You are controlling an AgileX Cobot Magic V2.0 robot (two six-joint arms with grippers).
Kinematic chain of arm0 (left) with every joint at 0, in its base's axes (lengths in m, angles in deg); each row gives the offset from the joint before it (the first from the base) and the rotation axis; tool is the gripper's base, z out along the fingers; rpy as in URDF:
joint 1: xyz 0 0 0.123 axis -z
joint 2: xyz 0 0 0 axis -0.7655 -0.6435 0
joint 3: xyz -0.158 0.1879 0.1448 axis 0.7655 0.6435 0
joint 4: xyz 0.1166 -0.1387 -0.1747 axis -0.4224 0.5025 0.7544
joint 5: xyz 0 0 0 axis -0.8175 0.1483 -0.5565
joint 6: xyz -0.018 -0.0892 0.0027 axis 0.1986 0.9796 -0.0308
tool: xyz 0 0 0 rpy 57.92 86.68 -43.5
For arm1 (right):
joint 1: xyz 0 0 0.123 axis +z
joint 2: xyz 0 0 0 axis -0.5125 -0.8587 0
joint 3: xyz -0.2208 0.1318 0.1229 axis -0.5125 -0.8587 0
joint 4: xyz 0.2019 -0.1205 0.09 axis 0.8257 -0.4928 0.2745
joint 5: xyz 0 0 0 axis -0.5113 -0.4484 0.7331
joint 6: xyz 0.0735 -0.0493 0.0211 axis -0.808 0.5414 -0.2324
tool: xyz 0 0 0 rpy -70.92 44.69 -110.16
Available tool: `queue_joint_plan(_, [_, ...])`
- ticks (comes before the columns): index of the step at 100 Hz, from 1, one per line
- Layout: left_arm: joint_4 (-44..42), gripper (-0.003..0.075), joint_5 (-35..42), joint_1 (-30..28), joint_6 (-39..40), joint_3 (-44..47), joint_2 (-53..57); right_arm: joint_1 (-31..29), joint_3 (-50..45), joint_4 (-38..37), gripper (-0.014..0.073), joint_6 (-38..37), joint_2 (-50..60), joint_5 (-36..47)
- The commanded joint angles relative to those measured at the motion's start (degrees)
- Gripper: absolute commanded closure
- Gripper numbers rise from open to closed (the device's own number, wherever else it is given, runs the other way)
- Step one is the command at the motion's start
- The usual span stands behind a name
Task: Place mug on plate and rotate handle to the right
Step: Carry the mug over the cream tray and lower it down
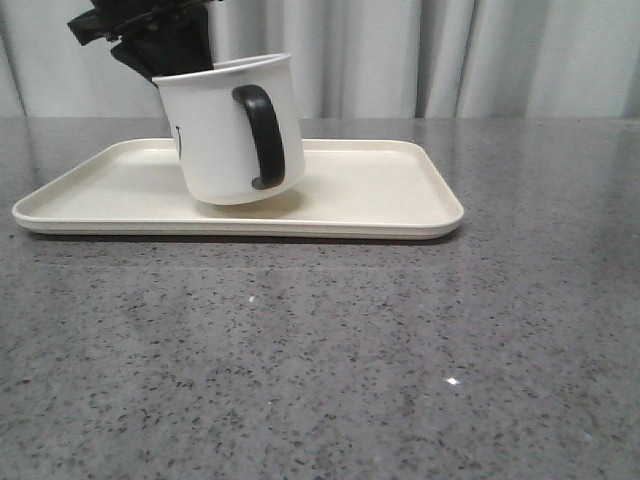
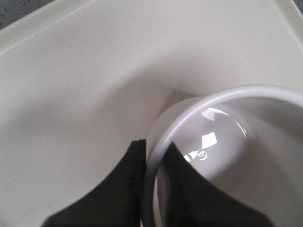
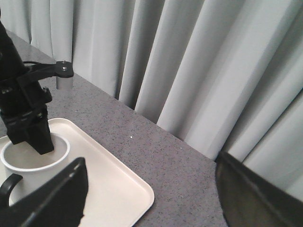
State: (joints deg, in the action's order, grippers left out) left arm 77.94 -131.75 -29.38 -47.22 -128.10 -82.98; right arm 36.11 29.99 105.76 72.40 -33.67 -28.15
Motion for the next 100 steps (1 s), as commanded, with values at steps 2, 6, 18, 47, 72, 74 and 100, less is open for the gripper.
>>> queue_joint_plan(2, [2.1,0.0740,1.7,0.5,0.5,-1.9,2.7,0.0,2.0,1.7,0.0043,0.4,0.2,2.9])
queue_joint_plan(6, [2.1,0.0740,1.7,0.5,0.5,-1.9,2.7,0.0,2.0,1.7,0.0043,0.4,0.2,2.9])
queue_joint_plan(18, [2.1,0.0740,1.7,0.5,0.5,-1.9,2.7,0.0,2.0,1.7,0.0043,0.4,0.2,2.9])
queue_joint_plan(47, [2.1,0.0740,1.5,1.5,0.5,-1.9,1.9,0.0,2.0,1.8,0.0043,0.4,0.2,2.9])
queue_joint_plan(72, [2.2,0.0740,1.3,2.2,1.3,-1.9,1.0,0.0,2.0,1.7,0.0043,0.4,0.2,2.6])
queue_joint_plan(74, [2.2,0.0740,1.3,2.2,1.3,-1.9,1.0,0.0,2.0,1.7,0.0043,0.4,0.2,2.6])
queue_joint_plan(100, [2.2,0.0740,0.9,2.2,1.7,-1.9,1.0,0.0,2.0,1.7,0.0043,0.4,0.2,2.5])
